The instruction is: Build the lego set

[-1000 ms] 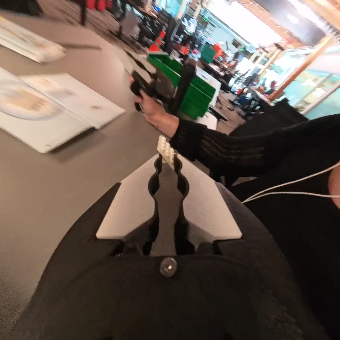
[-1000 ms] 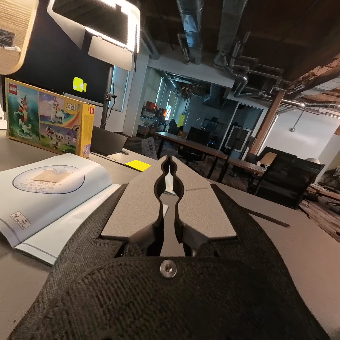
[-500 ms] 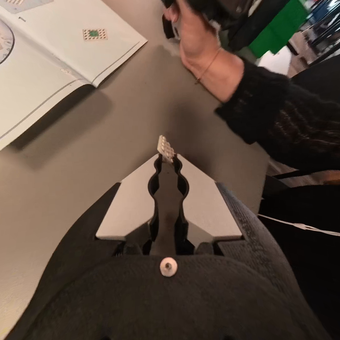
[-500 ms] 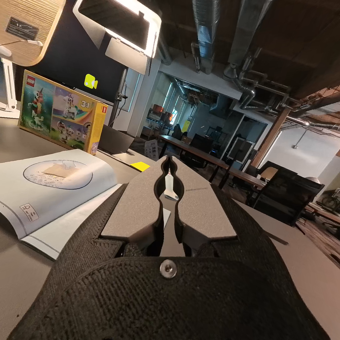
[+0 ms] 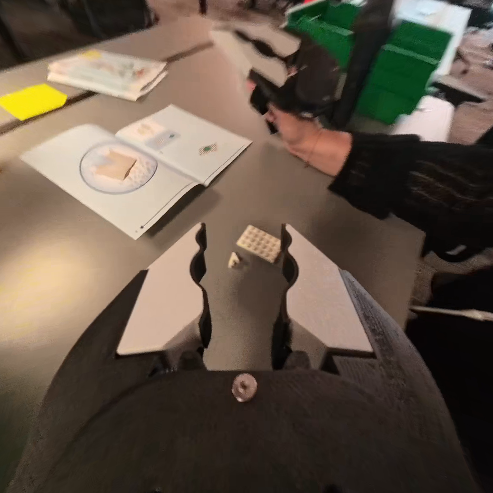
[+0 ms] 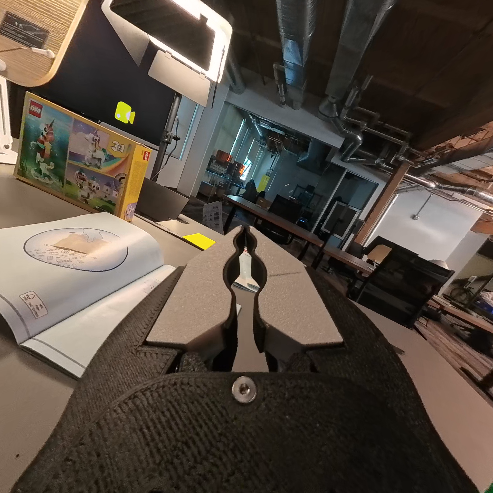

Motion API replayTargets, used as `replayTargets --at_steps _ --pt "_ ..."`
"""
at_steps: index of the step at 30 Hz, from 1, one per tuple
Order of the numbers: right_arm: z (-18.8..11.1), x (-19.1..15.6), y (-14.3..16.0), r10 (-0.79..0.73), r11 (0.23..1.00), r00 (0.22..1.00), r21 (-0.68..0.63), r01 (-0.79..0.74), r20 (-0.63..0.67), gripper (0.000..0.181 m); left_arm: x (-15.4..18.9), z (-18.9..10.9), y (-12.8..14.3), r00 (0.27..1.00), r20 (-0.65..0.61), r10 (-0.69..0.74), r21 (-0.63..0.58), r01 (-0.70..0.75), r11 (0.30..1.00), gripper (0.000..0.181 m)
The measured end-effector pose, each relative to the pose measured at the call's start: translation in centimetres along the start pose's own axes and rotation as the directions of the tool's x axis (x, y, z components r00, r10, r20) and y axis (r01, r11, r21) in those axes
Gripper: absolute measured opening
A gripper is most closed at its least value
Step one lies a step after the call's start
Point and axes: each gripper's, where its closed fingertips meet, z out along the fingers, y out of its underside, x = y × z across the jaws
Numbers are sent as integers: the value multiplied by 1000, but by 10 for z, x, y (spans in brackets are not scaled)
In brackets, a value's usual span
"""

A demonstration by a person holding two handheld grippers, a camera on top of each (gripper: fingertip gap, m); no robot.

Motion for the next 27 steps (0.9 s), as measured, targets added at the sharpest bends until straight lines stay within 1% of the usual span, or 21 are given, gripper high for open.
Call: replayTargets --at_steps 1,2,4,7,9,10,12,13,15,17,18,21,24,25,26,27 --pt "0 0 1 -1 1000 1000 -3 1 1 0 9 -13 -5 999 -38 30 35 -28 999 58" --pt "0 -1 2 -4 1000 1000 -7 4 2 0 15 -27 -10 997 -51 54 80 -50 995 59" --pt "0 -2 4 -10 1000 1000 -17 11 2 0 16 -59 -17 995 -16 96 156 -92 983 60" --pt "0 -3 6 -20 999 1000 -32 20 -6 0 -11 -109 -13 980 176 90 195 -124 973 61" --pt "0 -2 6 -28 999 999 -38 27 -15 0 -34 -140 4 954 296 43 183 -101 978 61" --pt "-1 -2 7 -35 998 999 -43 34 -21 0 -45 -153 18 941 337 21 149 -75 986 62" --pt "0 -1 8 -55 997 998 -55 53 -30 0 -73 -176 54 906 420 -55 69 29 997 65" --pt "0 -1 9 -69 996 997 -60 67 -33 2 -80 -184 70 898 429 -98 46 87 995 66" --pt "0 -2 9 -94 994 995 -66 91 -36 2 -79 -190 88 910 378 -171 34 171 985 66" --pt "0 -2 10 -108 992 993 -75 105 -39 2 -69 -188 95 932 307 -193 23 195 980 59" --pt "0 -2 11 -113 991 993 -81 109 -41 2 -64 -186 97 941 282 -185 12 189 982 59" --pt "0 0 14 -119 989 992 -97 114 -52 2 -57 -179 96 960 246 -135 -11 142 990 68" --pt "1 0 16 -125 987 991 -109 119 -55 3 -45 -163 88 981 153 -115 -17 119 993 76" --pt "1 0 17 -128 986 990 -114 121 -56 3 -42 -160 87 987 128 -99 -30 103 994 75" --pt "1 0 17 -131 985 990 -118 123 -57 3 -41 -159 86 990 118 -72 -50 79 996 73" --pt "1 0 17 -133 985 989 -120 125 -58 3 -49 -162 85 987 158 -40 -71 52 996 72"
